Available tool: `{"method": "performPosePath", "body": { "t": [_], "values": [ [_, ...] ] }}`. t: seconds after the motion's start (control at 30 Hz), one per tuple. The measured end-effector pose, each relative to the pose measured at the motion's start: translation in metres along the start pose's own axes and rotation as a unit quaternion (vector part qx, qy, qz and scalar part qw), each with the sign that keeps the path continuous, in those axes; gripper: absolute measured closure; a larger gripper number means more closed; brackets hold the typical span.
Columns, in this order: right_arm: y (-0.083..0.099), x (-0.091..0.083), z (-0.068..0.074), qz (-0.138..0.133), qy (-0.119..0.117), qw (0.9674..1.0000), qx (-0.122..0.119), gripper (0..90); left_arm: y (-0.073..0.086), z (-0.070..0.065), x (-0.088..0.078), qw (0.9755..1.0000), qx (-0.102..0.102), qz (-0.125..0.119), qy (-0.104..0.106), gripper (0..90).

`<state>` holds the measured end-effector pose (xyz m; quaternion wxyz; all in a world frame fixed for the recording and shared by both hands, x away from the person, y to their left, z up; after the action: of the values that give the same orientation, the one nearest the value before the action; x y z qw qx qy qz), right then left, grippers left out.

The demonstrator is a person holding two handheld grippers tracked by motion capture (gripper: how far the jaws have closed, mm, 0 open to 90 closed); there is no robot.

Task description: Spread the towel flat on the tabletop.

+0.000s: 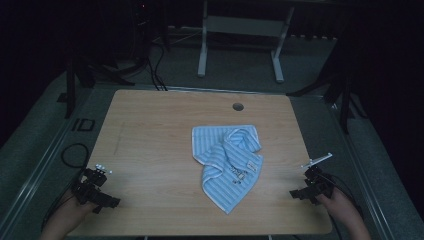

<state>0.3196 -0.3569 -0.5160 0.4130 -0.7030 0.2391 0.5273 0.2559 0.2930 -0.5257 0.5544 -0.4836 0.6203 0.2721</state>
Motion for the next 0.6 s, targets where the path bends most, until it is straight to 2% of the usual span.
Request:
{"method": "performPosePath", "body": {
  "t": [0.1,0.13,0.23,0.37,0.4,0.5,0.57,0.6],
  "values": [
    [-0.001,-0.002,0.004,0.014,-0.010,0.9992,-0.036,13.5,-0.002,-0.005,-0.002,0.9987,0.025,0.040,0.017,1.2],
    [-0.002,-0.003,0.006,0.021,-0.015,0.9983,-0.052,13.5,-0.002,-0.006,-0.002,0.9983,0.029,0.047,0.018,1.2],
    [-0.003,-0.004,0.012,0.041,-0.033,0.9956,-0.077,13.5,-0.003,-0.009,-0.002,0.9962,0.043,0.072,0.023,1.2],
    [-0.004,0.001,0.021,0.084,-0.023,0.9902,-0.110,13.7,-0.006,-0.015,0.002,0.9930,0.054,0.103,0.018,1.2],
    [-0.005,0.003,0.022,0.096,-0.027,0.9883,-0.115,13.9,-0.007,-0.016,0.003,0.9928,0.055,0.104,0.018,1.2],
    [-0.005,0.006,0.026,0.121,-0.021,0.9836,-0.132,14.8,-0.009,-0.019,0.005,0.9923,0.061,0.105,0.025,1.2],
    [-0.006,0.007,0.026,0.128,-0.019,0.9822,-0.136,14.8,-0.012,-0.020,0.007,0.9927,0.059,0.103,0.024,1.2],
    [-0.007,0.007,0.027,0.134,-0.019,0.9814,-0.136,14.8,-0.014,-0.021,0.008,0.9934,0.057,0.099,0.016,1.2]
  ]
}}
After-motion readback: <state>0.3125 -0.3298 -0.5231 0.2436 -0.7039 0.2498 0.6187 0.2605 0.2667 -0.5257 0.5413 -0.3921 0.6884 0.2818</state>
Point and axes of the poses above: each handheld gripper's, and its own axes: x roughly forward along the jaws, y roughly out of its underside, z roughly to its left, the point moved 1 cm from there along x, roughly forward along the jaws, and after that the axes turned 12 degrees about y, right-handed, at the moved point
